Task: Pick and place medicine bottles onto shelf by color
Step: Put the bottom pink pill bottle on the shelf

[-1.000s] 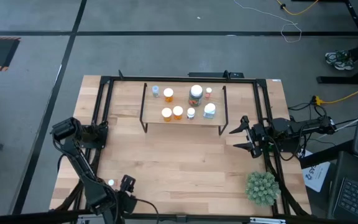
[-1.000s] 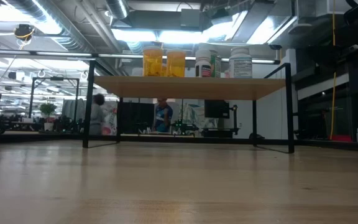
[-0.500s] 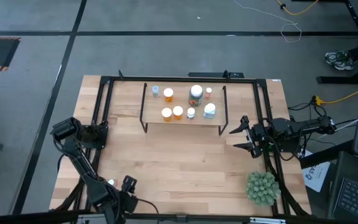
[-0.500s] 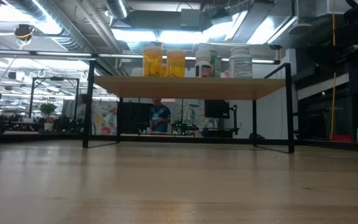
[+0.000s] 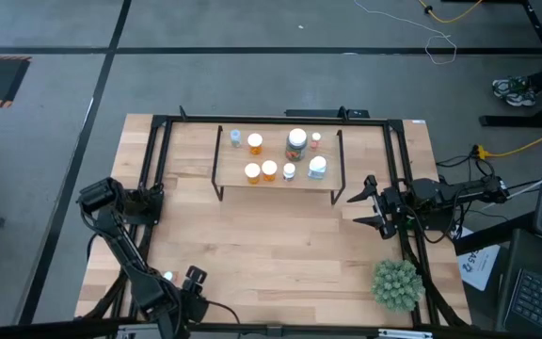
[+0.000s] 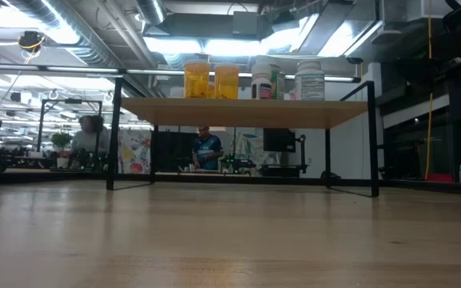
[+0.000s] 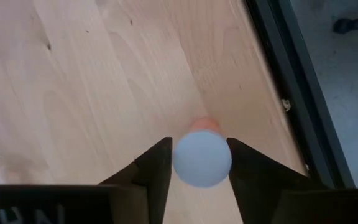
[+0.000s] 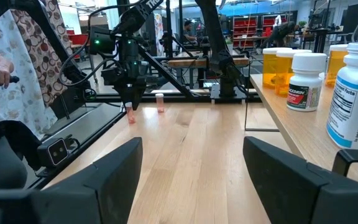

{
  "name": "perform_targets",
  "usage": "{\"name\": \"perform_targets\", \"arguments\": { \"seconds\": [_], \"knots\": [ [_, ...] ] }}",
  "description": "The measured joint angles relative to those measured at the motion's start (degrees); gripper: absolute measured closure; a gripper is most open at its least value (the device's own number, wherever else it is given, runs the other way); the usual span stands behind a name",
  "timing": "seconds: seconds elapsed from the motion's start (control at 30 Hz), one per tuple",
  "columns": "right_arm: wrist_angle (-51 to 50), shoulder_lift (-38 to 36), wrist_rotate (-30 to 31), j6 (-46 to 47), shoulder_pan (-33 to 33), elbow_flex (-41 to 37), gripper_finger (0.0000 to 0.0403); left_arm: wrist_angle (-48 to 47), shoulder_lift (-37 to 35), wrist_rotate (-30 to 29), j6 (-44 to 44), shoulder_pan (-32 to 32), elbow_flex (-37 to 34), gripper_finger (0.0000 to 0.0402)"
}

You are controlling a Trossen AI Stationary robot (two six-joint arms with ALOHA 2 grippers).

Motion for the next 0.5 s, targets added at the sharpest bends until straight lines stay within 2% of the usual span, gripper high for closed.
{"name": "perform_targets", "arguments": {
  "seconds": [0.27,0.5],
  "knots": [
    [0.0,0.0,0.0,0.0,0.0,0.0,0.0121,0.4,0.0,0.1,-1.4,0.8,0.1,0.0288],
    [0.0,0.0,0.0,0.0,0.0,0.0,0.0121,0.3,0.0,0.7,-3.3,3.8,4.1,0.0292]
  ]
}}
